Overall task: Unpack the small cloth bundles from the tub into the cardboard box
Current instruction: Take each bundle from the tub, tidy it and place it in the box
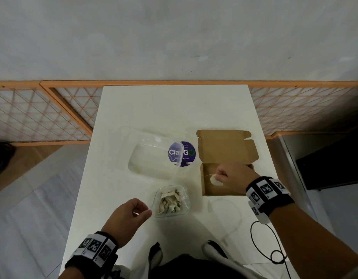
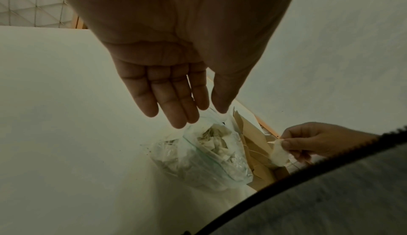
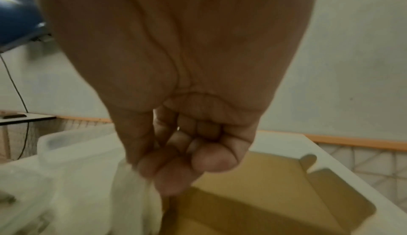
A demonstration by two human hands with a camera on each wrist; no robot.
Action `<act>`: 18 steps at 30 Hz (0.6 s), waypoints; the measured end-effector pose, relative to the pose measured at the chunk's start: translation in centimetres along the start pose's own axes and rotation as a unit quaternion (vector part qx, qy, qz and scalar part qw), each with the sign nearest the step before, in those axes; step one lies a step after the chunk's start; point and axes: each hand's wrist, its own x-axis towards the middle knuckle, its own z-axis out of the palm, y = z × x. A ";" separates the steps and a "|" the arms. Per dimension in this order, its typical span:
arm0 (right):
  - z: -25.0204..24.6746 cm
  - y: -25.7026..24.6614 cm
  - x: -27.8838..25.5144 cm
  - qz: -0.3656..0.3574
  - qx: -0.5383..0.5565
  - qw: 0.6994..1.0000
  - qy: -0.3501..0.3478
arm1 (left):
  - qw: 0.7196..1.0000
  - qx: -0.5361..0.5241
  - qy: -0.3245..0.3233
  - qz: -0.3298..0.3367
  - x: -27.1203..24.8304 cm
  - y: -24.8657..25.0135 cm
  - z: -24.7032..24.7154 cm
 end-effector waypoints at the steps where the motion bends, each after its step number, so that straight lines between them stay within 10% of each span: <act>1: -0.5 -0.1 -0.6 -0.002 -0.003 1.000 -0.007 | 1.000 -0.001 -0.001 -0.001 0.1 -0.1 0.1; 10: -5.6 -1.1 -6.4 -0.036 0.056 0.995 0.080 | 1.000 -0.004 -0.017 -0.001 0.9 -0.4 0.9; 18: 0.0 0.9 -1.3 0.012 0.080 0.996 0.022 | 1.000 0.002 -0.021 -0.012 1.3 -1.0 1.2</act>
